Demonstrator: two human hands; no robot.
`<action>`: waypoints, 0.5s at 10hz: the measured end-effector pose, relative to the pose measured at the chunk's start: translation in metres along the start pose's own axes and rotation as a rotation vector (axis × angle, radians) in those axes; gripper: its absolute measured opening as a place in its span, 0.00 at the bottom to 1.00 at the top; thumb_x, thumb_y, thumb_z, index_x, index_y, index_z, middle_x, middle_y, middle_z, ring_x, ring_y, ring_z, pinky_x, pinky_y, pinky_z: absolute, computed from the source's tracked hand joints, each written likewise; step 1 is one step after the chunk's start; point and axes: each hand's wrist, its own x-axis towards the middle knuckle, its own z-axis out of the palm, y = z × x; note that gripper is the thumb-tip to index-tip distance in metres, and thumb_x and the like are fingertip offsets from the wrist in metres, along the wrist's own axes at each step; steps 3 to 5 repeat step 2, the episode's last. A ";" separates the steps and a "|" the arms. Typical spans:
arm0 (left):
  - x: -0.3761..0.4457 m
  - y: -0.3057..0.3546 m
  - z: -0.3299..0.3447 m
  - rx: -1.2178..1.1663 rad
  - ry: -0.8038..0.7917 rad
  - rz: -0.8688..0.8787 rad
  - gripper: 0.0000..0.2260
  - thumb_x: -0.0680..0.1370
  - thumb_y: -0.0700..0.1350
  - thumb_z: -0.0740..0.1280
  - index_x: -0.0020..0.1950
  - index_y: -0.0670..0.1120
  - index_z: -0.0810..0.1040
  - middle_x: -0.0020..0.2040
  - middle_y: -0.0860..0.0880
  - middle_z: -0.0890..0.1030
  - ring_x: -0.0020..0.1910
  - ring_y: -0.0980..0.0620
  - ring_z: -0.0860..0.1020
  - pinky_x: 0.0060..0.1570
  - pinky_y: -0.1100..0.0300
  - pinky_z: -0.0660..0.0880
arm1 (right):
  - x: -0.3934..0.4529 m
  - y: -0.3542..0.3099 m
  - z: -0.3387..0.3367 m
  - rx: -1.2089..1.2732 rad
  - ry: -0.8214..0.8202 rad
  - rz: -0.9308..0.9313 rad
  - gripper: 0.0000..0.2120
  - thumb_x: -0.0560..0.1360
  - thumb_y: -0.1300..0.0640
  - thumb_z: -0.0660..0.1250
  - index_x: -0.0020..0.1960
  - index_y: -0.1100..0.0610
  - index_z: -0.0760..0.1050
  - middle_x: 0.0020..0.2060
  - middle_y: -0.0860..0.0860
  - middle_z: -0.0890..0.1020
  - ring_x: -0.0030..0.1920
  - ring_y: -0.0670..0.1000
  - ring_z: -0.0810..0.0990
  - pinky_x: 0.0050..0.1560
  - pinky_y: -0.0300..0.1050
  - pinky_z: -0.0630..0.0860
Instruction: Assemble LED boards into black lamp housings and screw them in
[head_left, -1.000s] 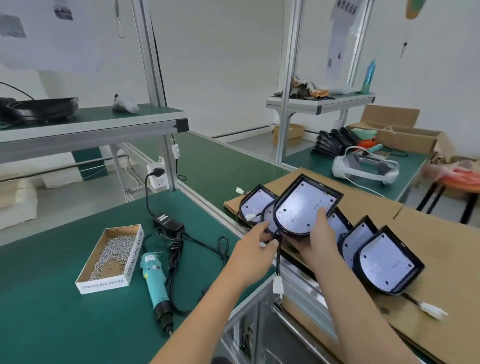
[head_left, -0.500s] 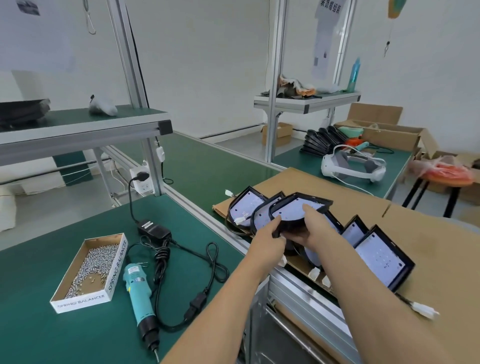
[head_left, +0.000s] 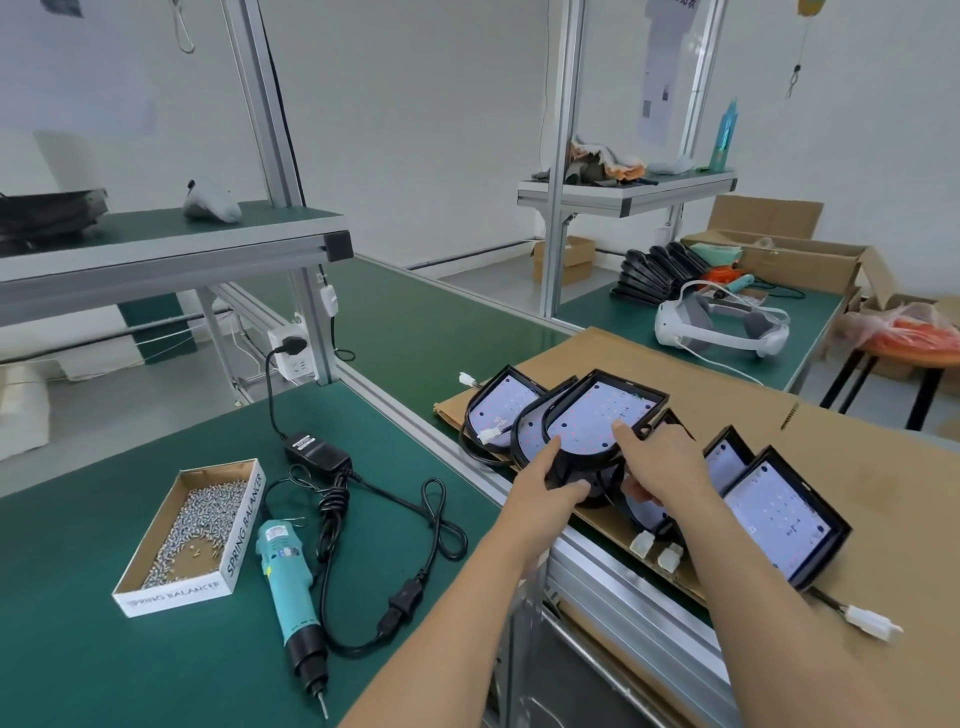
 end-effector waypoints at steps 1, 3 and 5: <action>-0.005 -0.006 -0.004 -0.002 -0.002 0.035 0.31 0.83 0.45 0.67 0.83 0.59 0.59 0.83 0.57 0.59 0.81 0.53 0.58 0.78 0.50 0.61 | -0.005 0.002 0.005 0.006 0.018 -0.014 0.31 0.83 0.38 0.61 0.33 0.62 0.72 0.30 0.62 0.81 0.31 0.59 0.77 0.37 0.48 0.76; -0.006 -0.012 -0.006 0.002 0.089 0.037 0.28 0.83 0.48 0.66 0.82 0.58 0.62 0.81 0.54 0.64 0.80 0.49 0.62 0.77 0.48 0.63 | -0.009 0.003 0.004 0.022 0.053 0.005 0.32 0.83 0.37 0.61 0.33 0.62 0.72 0.30 0.61 0.82 0.33 0.61 0.80 0.38 0.48 0.77; -0.006 -0.012 -0.006 0.002 0.089 0.037 0.28 0.83 0.48 0.66 0.82 0.58 0.62 0.81 0.54 0.64 0.80 0.49 0.62 0.77 0.48 0.63 | -0.009 0.003 0.004 0.022 0.053 0.005 0.32 0.83 0.37 0.61 0.33 0.62 0.72 0.30 0.61 0.82 0.33 0.61 0.80 0.38 0.48 0.77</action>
